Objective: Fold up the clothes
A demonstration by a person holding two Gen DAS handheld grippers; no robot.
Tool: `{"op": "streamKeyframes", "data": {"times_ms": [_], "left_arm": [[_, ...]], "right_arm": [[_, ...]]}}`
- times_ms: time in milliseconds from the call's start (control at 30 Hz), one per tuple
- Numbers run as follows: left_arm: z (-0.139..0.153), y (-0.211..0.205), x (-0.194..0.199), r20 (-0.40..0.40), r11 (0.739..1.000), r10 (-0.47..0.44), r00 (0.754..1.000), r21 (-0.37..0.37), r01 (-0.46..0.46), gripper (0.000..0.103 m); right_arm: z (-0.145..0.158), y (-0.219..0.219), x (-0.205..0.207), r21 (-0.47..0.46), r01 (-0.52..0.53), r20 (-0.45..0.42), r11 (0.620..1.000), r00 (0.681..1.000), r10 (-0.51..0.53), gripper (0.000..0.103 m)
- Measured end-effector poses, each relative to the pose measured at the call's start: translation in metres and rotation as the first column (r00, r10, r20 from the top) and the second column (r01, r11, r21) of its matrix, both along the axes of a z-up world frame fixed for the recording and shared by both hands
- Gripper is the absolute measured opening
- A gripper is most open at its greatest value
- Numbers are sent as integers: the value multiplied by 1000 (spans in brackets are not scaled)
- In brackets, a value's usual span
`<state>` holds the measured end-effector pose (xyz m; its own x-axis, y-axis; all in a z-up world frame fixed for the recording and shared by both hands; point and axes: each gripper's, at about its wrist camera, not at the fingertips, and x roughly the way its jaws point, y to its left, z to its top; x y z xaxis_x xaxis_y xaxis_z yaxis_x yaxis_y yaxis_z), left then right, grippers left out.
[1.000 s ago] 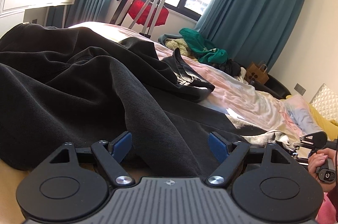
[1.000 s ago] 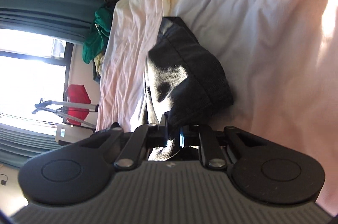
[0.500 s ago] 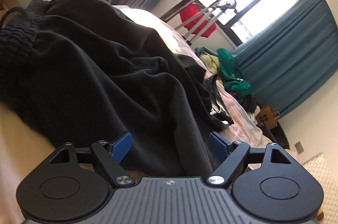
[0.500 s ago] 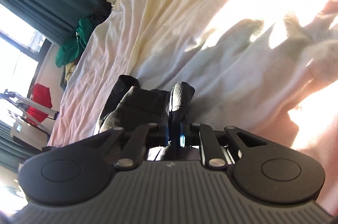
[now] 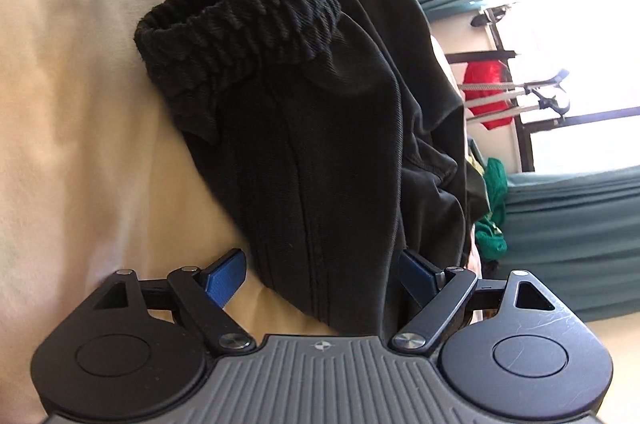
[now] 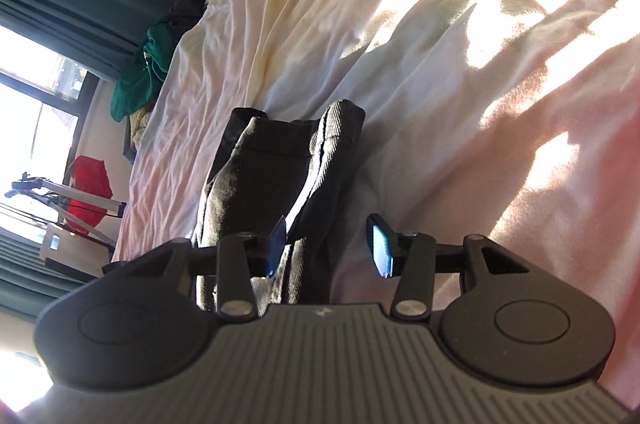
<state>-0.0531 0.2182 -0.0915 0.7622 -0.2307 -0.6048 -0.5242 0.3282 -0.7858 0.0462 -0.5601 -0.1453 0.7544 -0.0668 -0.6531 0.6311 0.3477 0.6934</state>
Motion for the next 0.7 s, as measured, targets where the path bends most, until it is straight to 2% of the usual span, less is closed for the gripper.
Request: {"op": "streamKeyframes", "data": {"times_ms": [133,233,300,333,400,467,533,600,700], "left_arm": [[-6,9,3,35,996,86,996,-1,-86,83],[-8,13,6,30,992,126,992,6,-126,71],[-8,19,8,18,990,143,990,-2,-143,50],[-9,22,7,21,988,155,988,-21,-154,44],[-10,28,4,40,981,183,982,-77,-180,21],[-6,33,4,54,978,185,981,-107,-179,17],[7,36,2,81,982,177,981,-76,-171,15],[27,40,-5,129,983,182,975,-14,-181,13],[68,51,-26,203,971,206,957,79,-225,13]], "right_arm": [[-5,-6,6,-21,10,50,1000,999,-9,48],[-12,-11,13,-42,24,57,999,998,-21,46],[-16,-13,17,-60,39,52,997,998,-36,38],[-18,-14,19,-69,50,45,996,998,-47,35],[-22,-16,21,-78,71,44,994,997,-67,21],[-26,-19,21,-63,93,64,994,994,-89,14],[-28,-22,20,-32,111,95,993,990,-108,12],[-25,-24,16,-22,130,117,991,985,-127,11],[-15,-19,5,-18,192,152,981,971,-187,11]]}}
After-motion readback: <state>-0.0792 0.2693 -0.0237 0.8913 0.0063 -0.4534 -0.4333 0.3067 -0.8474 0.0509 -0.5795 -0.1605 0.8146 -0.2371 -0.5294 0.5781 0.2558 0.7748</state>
